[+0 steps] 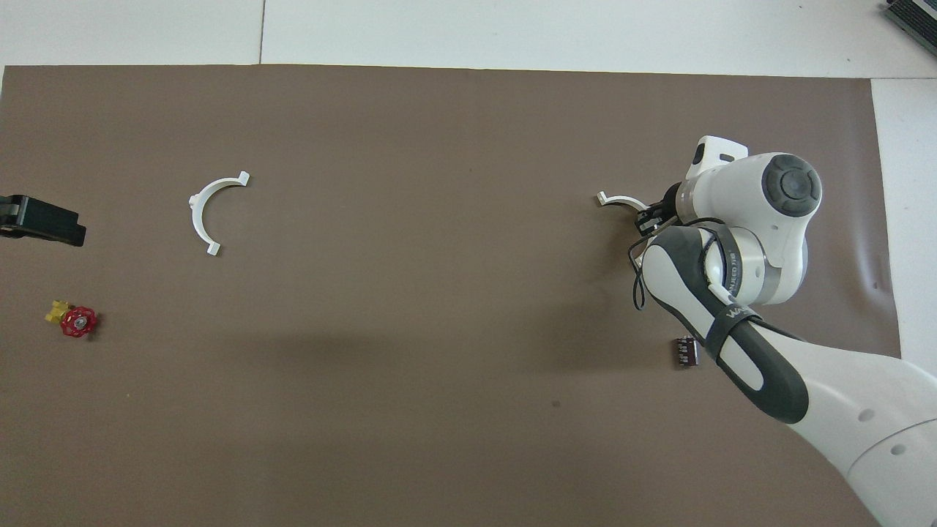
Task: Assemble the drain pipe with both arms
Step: 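Carry the clamp half with the right gripper toward the table center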
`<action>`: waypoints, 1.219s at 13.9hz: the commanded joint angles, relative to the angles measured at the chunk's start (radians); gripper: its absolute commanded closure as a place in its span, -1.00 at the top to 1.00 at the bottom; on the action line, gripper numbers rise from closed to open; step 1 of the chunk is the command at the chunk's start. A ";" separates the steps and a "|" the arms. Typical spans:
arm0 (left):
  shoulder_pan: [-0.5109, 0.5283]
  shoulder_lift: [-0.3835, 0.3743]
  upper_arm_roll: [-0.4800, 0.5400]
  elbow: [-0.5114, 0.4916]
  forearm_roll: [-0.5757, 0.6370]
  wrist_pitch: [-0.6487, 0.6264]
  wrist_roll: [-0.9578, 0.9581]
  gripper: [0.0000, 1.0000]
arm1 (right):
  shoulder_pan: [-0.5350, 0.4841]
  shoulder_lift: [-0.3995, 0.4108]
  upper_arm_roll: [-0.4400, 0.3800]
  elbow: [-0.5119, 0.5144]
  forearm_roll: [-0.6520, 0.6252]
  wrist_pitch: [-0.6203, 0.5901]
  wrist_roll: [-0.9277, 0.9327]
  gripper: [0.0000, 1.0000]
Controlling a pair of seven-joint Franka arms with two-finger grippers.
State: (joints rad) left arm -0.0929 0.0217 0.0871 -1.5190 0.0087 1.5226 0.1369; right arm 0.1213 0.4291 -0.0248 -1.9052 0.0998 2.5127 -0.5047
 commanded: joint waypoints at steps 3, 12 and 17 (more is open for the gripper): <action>0.010 -0.029 -0.003 -0.030 -0.015 -0.004 0.009 1.00 | 0.014 -0.038 0.005 0.057 0.029 -0.132 0.061 -1.00; 0.010 -0.029 -0.003 -0.032 -0.016 -0.008 0.010 1.00 | 0.279 -0.144 0.005 0.068 -0.101 -0.290 0.800 -1.00; 0.010 -0.038 -0.004 -0.073 -0.016 0.074 0.013 1.00 | 0.389 -0.098 0.005 0.061 -0.112 -0.253 1.000 -1.00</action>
State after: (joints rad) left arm -0.0929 0.0214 0.0872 -1.5238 0.0087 1.5438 0.1369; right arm 0.4870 0.3069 -0.0193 -1.8361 0.0095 2.2248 0.4376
